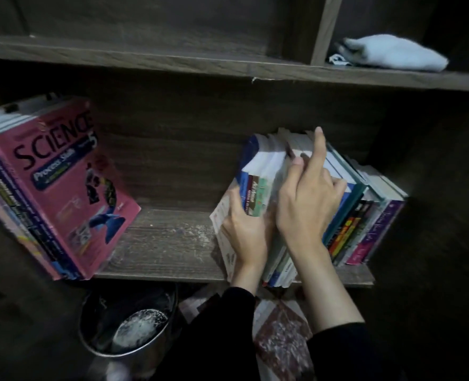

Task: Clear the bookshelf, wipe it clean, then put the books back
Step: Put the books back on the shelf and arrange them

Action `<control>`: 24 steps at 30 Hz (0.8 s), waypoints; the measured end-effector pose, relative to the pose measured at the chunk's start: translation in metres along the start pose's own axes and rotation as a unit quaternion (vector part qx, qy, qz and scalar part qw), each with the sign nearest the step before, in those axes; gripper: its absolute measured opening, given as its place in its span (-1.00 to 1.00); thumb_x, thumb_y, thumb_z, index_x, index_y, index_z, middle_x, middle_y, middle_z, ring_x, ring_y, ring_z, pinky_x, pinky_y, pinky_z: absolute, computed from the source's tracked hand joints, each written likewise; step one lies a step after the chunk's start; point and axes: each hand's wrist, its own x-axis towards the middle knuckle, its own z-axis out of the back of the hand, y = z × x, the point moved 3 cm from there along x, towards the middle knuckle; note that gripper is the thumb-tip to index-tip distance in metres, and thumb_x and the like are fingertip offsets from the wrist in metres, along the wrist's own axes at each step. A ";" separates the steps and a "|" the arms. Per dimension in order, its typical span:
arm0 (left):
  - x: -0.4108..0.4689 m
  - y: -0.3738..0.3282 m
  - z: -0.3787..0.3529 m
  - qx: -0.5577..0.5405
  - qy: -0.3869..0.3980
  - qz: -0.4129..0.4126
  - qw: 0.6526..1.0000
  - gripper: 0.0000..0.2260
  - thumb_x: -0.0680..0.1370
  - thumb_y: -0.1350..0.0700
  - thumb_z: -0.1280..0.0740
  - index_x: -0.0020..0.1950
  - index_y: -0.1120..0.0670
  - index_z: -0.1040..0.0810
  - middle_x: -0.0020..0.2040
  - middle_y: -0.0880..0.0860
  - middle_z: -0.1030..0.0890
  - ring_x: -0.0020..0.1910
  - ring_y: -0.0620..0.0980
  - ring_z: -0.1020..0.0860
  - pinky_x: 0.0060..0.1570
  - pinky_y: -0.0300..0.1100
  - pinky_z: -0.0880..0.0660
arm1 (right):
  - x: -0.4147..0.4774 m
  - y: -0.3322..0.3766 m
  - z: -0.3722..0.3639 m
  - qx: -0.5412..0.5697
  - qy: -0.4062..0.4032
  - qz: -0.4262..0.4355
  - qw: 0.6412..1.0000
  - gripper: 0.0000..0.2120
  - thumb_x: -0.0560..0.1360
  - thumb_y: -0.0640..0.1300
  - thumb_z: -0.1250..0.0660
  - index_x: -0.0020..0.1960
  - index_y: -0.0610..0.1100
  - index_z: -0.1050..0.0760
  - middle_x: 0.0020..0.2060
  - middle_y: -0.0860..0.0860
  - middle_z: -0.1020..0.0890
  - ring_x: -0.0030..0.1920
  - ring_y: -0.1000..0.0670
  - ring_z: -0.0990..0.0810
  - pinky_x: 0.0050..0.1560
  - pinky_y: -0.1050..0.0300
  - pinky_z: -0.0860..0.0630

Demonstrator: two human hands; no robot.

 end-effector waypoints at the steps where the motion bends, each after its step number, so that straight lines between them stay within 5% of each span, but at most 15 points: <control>1: -0.006 -0.002 -0.004 -0.010 0.006 -0.007 1.000 -0.52 0.35 -0.19 -0.31 0.16 0.05 -0.52 -0.20 0.04 -0.66 -0.24 0.10 -0.57 -0.29 -0.15 -0.38 | 0.001 -0.004 0.001 0.030 0.002 -0.006 1.000 -0.54 0.61 -0.08 -0.02 0.50 -0.14 -0.22 -0.24 -0.05 -0.63 -0.22 -0.07 -0.53 -0.06 0.14 -0.12; 4: -0.017 0.002 -0.008 -0.051 0.033 -0.036 0.997 -0.56 0.40 -0.05 -0.41 0.23 0.05 -0.47 -0.08 0.03 -0.66 -0.15 0.02 -0.60 -0.25 -0.28 -0.36 | 0.003 -0.014 0.004 0.072 0.014 -0.001 0.997 -0.55 0.63 -0.01 0.01 0.48 -0.11 -0.25 -0.25 0.01 -0.59 -0.21 0.02 -0.51 -0.02 0.24 -0.08; 7: -0.023 0.012 -0.009 -0.067 0.125 -0.113 0.983 -0.41 0.47 -0.19 -0.33 0.41 0.04 -0.36 0.26 -0.06 -0.53 0.20 -0.27 -0.48 0.10 -0.43 -0.38 | 0.001 -0.016 0.005 0.054 0.031 0.019 0.998 -0.54 0.63 0.04 0.00 0.47 -0.10 -0.29 -0.23 0.03 -0.58 -0.16 0.04 -0.51 -0.02 0.24 -0.09; 10: -0.026 0.028 -0.013 -0.069 0.216 -0.121 0.966 -0.26 0.43 -0.39 -0.26 0.52 -0.18 -0.10 0.50 -0.11 -0.25 0.48 -0.14 -0.24 0.40 -0.12 -0.31 | 0.002 -0.017 0.009 0.041 0.058 0.041 0.997 -0.52 0.62 0.12 0.00 0.41 -0.08 -0.38 -0.12 0.03 -0.63 -0.06 0.06 -0.53 -0.02 0.24 -0.09; 16: -0.020 0.037 -0.015 -0.018 0.265 -0.092 0.960 -0.13 0.26 -0.52 -0.25 0.45 -0.42 0.13 0.53 -0.05 -0.23 0.47 -0.06 -0.28 0.34 -0.03 -0.39 | 0.002 -0.024 0.011 -0.072 0.125 0.183 0.973 -0.53 0.50 0.30 -0.20 0.16 -0.01 -0.59 0.09 0.05 -0.65 0.06 -0.03 -0.54 -0.03 0.11 -0.15; 18: -0.017 0.037 -0.017 -0.020 0.267 -0.085 0.960 -0.12 0.27 -0.51 -0.25 0.48 -0.32 0.05 0.53 -0.02 -0.24 0.47 -0.06 -0.27 0.36 0.01 -0.37 | 0.002 -0.026 0.009 -0.099 0.130 0.205 0.965 -0.57 0.48 0.25 -0.30 0.19 -0.02 -0.57 0.12 0.04 -0.64 0.06 -0.07 -0.53 -0.02 0.06 -0.17; 21: -0.014 0.047 -0.016 0.001 0.305 -0.092 0.948 -0.05 0.29 -0.44 -0.34 0.54 -0.18 0.04 0.56 -0.06 -0.12 0.52 -0.11 -0.15 0.42 0.07 -0.27 | 0.001 -0.025 0.010 -0.113 0.124 0.207 0.964 -0.57 0.47 0.19 -0.35 0.21 -0.05 -0.56 0.11 0.02 -0.65 0.02 -0.09 -0.52 -0.05 0.05 -0.17; 24: -0.012 0.072 -0.007 0.059 0.389 -0.086 0.915 0.12 0.21 -0.34 -0.49 0.48 -0.34 0.25 0.58 -0.11 0.06 0.54 -0.14 0.03 0.48 0.10 -0.16 | 0.000 -0.024 0.011 -0.104 0.118 0.201 0.967 -0.57 0.46 0.18 -0.37 0.21 -0.07 -0.56 0.10 0.00 -0.65 0.01 -0.10 -0.53 -0.05 0.04 -0.17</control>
